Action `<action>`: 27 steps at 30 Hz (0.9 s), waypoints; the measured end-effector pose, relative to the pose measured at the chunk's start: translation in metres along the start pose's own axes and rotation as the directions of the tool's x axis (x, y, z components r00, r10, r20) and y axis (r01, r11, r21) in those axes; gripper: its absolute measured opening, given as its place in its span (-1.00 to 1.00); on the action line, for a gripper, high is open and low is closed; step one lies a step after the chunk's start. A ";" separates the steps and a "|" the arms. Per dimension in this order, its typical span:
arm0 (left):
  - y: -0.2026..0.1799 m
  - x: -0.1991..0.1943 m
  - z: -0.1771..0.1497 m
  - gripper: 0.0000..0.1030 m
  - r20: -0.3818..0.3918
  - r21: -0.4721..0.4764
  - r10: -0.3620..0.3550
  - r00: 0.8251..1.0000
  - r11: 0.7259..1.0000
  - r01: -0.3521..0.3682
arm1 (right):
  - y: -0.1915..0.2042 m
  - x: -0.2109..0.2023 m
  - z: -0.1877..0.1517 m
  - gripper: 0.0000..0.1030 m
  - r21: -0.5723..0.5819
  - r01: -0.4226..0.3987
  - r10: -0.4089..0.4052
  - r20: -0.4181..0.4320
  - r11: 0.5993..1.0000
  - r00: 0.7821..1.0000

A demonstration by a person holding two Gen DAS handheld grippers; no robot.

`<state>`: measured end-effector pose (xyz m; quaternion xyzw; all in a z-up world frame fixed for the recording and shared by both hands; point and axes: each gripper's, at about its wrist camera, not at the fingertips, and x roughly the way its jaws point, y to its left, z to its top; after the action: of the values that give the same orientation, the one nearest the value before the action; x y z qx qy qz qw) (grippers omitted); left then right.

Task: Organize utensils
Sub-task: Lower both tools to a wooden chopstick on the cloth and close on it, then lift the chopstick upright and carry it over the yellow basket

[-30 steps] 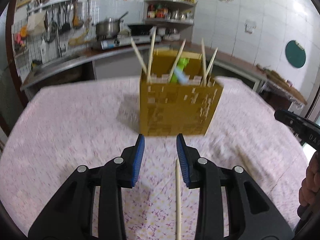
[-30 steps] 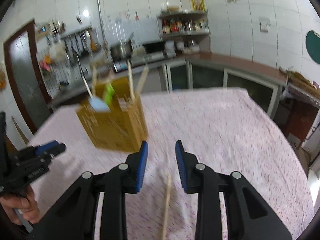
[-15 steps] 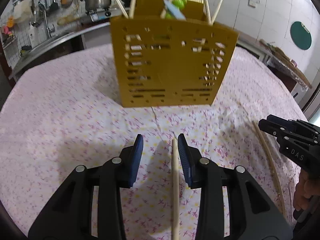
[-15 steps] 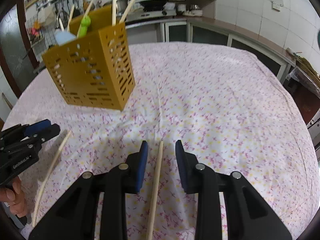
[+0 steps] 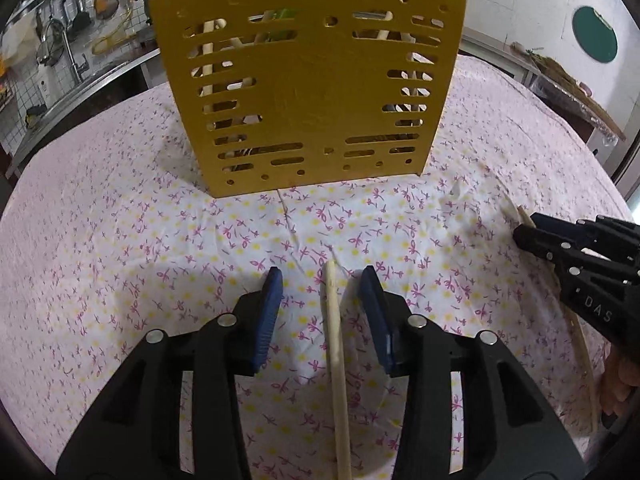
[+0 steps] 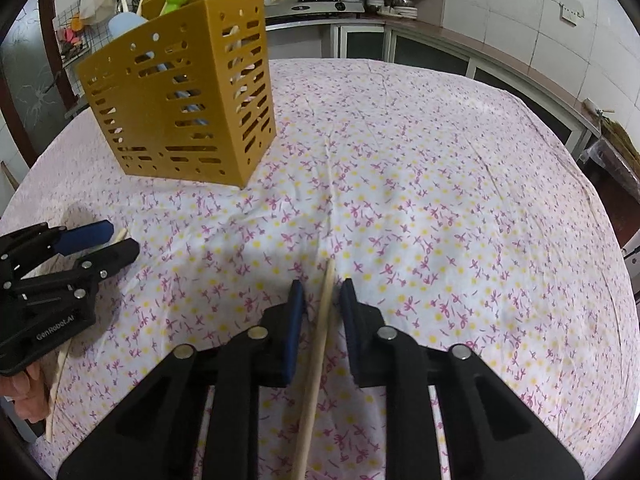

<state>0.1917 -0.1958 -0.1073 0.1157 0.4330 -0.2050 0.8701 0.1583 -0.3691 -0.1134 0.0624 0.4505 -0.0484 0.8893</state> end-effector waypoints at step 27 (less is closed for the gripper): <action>0.029 -0.083 0.027 -0.93 0.190 -0.042 -0.027 0.981 0.999 0.035 | 0.010 -0.078 0.032 -0.89 0.044 -0.085 0.075 0.197 0.995 0.978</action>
<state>0.1790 -0.1586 -0.0242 0.0693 0.3546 -0.2189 0.9064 0.1394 -0.3617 -0.0308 0.0986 0.3568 -0.0301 0.9285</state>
